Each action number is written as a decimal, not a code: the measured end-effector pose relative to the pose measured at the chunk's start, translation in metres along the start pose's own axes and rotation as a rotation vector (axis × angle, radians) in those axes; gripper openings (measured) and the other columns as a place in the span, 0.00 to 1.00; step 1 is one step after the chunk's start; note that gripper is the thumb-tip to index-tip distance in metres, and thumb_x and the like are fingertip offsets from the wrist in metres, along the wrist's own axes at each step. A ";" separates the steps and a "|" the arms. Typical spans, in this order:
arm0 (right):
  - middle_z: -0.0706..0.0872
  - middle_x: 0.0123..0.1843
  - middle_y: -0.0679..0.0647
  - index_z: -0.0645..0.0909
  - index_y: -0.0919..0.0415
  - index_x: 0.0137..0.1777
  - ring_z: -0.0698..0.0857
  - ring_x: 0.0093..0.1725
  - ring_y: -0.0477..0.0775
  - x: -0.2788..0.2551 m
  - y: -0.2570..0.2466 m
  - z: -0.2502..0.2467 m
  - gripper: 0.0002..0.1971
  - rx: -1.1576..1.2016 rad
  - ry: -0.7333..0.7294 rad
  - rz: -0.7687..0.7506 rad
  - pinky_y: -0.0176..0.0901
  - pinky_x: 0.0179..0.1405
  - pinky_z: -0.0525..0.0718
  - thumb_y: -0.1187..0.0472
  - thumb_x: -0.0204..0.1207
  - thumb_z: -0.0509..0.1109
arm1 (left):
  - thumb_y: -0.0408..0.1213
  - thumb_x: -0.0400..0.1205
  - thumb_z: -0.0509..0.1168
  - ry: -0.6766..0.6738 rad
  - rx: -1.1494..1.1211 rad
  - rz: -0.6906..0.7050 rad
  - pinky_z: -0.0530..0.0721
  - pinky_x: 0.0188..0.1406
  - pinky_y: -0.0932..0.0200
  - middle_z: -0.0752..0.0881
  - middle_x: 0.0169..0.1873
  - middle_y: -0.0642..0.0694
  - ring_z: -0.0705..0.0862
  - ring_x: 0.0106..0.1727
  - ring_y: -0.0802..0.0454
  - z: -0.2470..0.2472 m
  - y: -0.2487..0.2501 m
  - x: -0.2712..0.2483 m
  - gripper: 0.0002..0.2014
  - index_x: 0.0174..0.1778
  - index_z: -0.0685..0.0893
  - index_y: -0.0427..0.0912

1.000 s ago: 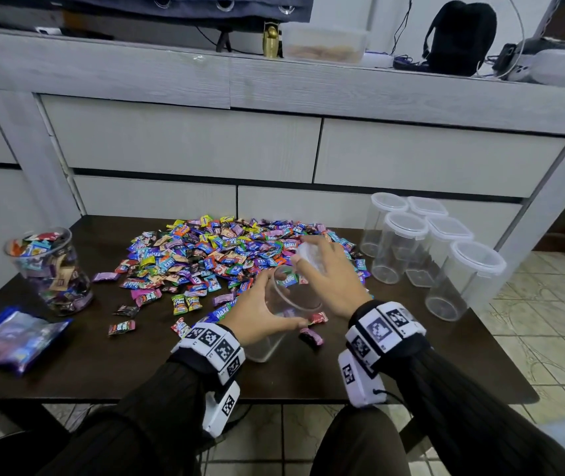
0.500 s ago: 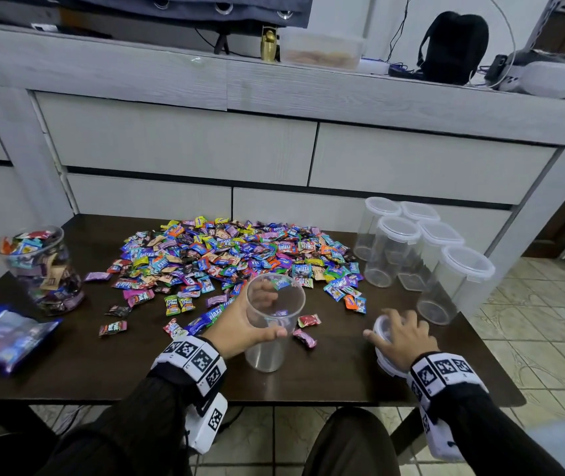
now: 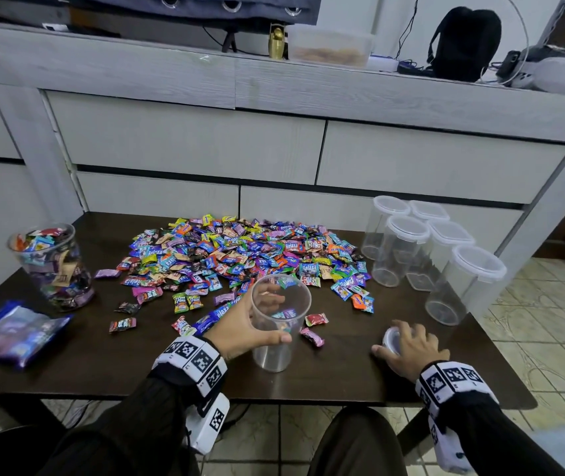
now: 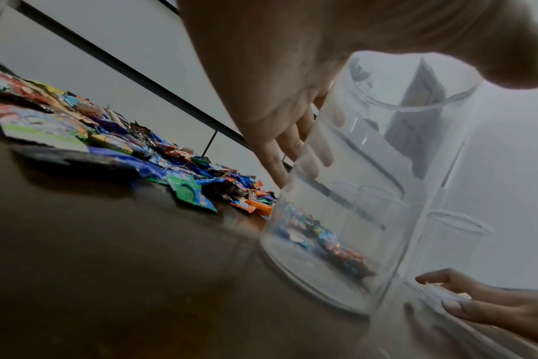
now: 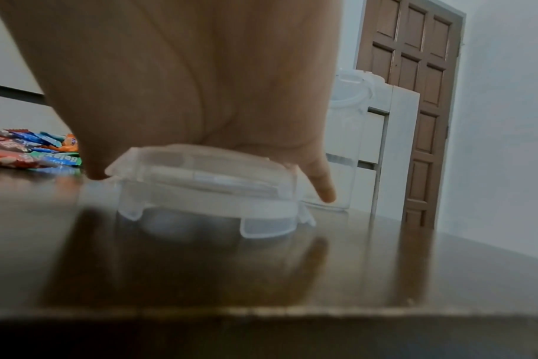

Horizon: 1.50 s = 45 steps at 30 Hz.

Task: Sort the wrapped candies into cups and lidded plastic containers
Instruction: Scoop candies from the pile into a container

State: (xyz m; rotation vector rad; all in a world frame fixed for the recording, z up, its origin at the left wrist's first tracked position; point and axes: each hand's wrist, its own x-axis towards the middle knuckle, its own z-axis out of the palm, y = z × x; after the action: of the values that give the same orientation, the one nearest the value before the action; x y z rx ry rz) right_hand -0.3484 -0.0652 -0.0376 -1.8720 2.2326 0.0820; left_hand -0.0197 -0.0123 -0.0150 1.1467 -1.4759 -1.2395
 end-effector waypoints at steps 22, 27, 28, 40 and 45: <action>0.69 0.71 0.63 0.63 0.60 0.71 0.75 0.69 0.63 0.015 -0.133 -0.017 0.44 0.136 -0.275 -0.306 0.55 0.65 0.80 0.53 0.60 0.85 | 0.83 0.54 0.66 0.181 1.321 -0.586 0.72 0.73 0.41 0.59 0.79 0.42 0.61 0.80 0.42 -0.079 -0.034 0.004 0.67 0.84 0.53 0.47; 0.78 0.68 0.60 0.72 0.61 0.70 0.78 0.66 0.60 0.025 -0.162 -0.010 0.27 0.114 -0.148 -0.453 0.45 0.62 0.76 0.59 0.72 0.76 | 0.86 0.59 0.56 0.058 1.428 -0.625 0.38 0.78 0.26 0.25 0.82 0.43 0.27 0.83 0.38 -0.087 -0.047 0.023 0.68 0.86 0.36 0.49; 0.78 0.68 0.60 0.73 0.61 0.71 0.78 0.67 0.60 0.029 -0.168 -0.008 0.25 0.130 -0.127 -0.476 0.44 0.63 0.75 0.61 0.74 0.73 | 0.85 0.59 0.55 0.043 1.409 -0.643 0.37 0.77 0.26 0.24 0.81 0.43 0.25 0.82 0.38 -0.091 -0.050 0.028 0.67 0.85 0.34 0.49; 0.36 0.85 0.57 0.41 0.43 0.83 0.39 0.82 0.73 0.067 -0.214 -0.001 0.55 0.052 -0.086 -0.469 0.75 0.77 0.53 0.34 0.66 0.74 | 0.83 0.61 0.54 -0.103 1.345 -0.467 0.36 0.78 0.28 0.18 0.76 0.45 0.24 0.81 0.38 -0.096 -0.068 0.084 0.65 0.78 0.20 0.52; 0.39 0.85 0.55 0.38 0.35 0.81 0.40 0.82 0.73 0.075 -0.225 0.009 0.56 -0.055 -0.119 -0.657 0.78 0.75 0.54 0.29 0.61 0.72 | 0.75 0.71 0.61 -0.137 1.364 -0.330 0.42 0.80 0.30 0.24 0.81 0.45 0.27 0.83 0.38 -0.082 -0.066 0.099 0.58 0.82 0.28 0.58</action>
State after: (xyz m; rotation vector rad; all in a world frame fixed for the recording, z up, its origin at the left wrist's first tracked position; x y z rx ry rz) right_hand -0.1388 -0.1769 -0.0387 -2.4501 1.4586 0.1381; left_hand 0.0481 -0.1297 -0.0642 2.2433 -2.3726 -0.3366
